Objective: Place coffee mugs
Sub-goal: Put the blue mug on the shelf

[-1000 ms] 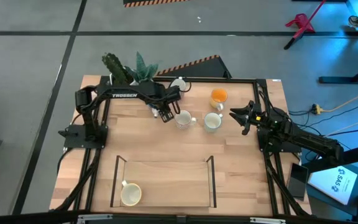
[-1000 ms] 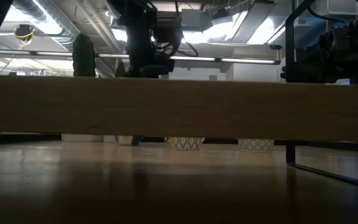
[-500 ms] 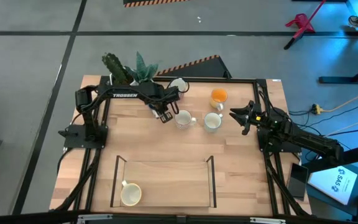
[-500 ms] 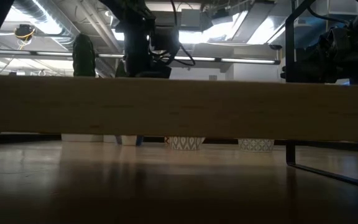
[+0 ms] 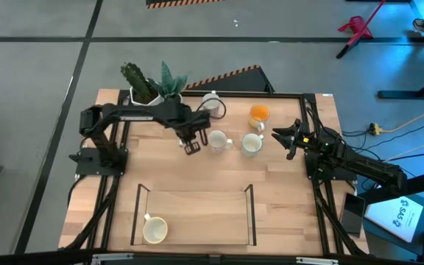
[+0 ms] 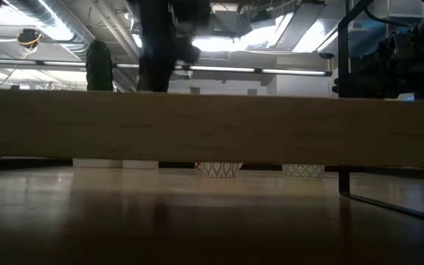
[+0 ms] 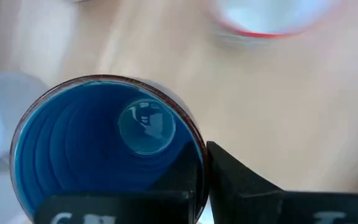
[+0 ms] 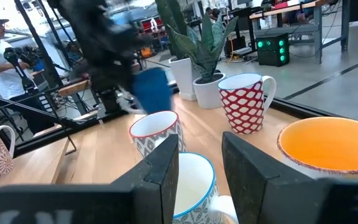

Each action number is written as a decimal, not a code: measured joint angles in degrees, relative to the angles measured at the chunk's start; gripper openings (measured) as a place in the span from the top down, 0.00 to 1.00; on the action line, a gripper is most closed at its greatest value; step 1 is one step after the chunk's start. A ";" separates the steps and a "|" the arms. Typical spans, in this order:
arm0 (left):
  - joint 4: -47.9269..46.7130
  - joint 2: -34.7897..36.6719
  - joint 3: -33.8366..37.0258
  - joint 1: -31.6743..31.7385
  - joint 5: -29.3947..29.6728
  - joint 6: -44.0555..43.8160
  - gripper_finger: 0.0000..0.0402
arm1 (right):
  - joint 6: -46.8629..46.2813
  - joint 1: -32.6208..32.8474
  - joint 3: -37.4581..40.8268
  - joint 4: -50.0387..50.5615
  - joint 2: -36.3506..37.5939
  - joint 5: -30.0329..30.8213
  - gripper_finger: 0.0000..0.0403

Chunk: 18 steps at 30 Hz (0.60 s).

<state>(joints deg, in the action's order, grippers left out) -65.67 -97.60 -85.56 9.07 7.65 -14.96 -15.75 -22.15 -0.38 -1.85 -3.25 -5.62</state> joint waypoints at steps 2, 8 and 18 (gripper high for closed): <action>-3.27 2.22 -2.33 -3.85 -1.43 -3.43 0.97 | 0.00 0.00 0.00 0.00 -0.02 0.01 0.73; -3.41 4.89 -9.34 -18.47 -2.40 -11.80 0.97 | 0.02 0.00 0.00 0.18 0.00 1.08 0.73; -0.98 -4.51 -22.17 -35.61 -8.87 -1.29 0.98 | 0.02 0.00 0.00 0.24 0.00 1.42 0.73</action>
<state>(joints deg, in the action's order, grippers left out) -66.65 -102.11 -107.73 -26.54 -1.22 -16.25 -15.73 -22.15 -0.38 -1.61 -3.25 -4.20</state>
